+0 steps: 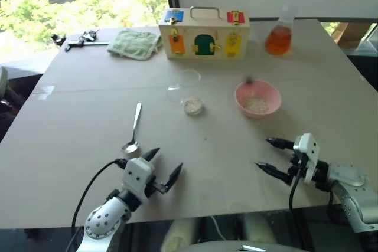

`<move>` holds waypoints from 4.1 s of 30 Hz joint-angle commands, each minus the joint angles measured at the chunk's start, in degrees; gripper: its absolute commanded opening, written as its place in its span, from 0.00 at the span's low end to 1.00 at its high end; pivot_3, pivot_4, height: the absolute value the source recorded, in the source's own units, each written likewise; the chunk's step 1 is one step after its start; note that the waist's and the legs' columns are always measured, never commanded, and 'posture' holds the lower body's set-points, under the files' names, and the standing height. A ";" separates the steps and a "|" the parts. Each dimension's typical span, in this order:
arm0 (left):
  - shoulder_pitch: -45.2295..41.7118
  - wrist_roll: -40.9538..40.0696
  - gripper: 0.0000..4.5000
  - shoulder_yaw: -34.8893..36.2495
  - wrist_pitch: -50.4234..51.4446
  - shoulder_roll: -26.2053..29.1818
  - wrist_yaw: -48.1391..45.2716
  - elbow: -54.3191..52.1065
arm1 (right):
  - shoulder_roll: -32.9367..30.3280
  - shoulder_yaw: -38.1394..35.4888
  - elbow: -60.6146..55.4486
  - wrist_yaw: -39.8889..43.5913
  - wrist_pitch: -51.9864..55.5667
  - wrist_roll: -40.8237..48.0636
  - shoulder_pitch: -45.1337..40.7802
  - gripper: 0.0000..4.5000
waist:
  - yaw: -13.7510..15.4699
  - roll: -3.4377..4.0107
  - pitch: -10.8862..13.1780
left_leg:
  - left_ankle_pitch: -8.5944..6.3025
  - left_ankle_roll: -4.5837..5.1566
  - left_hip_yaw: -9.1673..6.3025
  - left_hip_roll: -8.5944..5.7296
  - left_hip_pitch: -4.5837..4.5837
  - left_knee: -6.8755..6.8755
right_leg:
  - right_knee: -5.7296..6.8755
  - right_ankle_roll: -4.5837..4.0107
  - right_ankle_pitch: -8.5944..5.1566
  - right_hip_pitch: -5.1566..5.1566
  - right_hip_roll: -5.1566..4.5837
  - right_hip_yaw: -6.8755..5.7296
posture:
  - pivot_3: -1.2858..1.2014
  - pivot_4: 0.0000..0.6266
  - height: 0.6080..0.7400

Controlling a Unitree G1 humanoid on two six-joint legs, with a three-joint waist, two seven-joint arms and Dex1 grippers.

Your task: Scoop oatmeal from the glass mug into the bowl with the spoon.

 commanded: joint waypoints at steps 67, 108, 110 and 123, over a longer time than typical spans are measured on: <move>-28.67 -8.02 0.57 14.73 63.09 2.58 21.51 -0.42 | -3.72 4.76 -20.91 -0.52 18.38 12.40 -14.70 1.00 | 0.02 -0.06 0.02 | 0.11 -0.24 -0.17 -0.07 -0.04 0.57 | 0.35 -0.03 0.05 0.00 0.01 -0.15 | 0.52 0.24 1.00; -12.20 0.09 0.01 -6.35 -0.90 9.46 -11.05 -7.73 | 14.20 1.57 -10.42 -22.97 48.18 30.03 -28.03 1.00 | -0.05 -0.05 0.34 | 0.00 -0.06 -0.06 -0.08 -0.44 0.39 | 0.01 -0.06 0.05 -0.32 -0.06 -0.08 | 0.52 0.24 1.00; -13.48 0.12 0.01 -6.35 -2.46 10.15 -12.34 -5.76 | 14.52 1.07 -10.70 -23.91 49.61 31.43 -28.71 1.00 | -0.01 -0.05 0.34 | 0.01 -0.08 -0.09 -0.08 -0.51 0.39 | 0.01 -0.06 0.05 -0.42 -0.06 -0.13 | 0.52 0.24 1.00; -18.00 0.88 0.00 -7.23 -3.34 5.95 -9.02 -3.10 | 15.23 0.75 -10.56 -28.58 51.85 32.04 -29.21 0.09 | -0.29 -0.04 0.34 | 0.03 -0.08 -0.04 -0.08 -0.52 0.39 | 0.16 -0.05 0.05 -0.48 -0.03 -0.04 | 0.52 0.24 1.00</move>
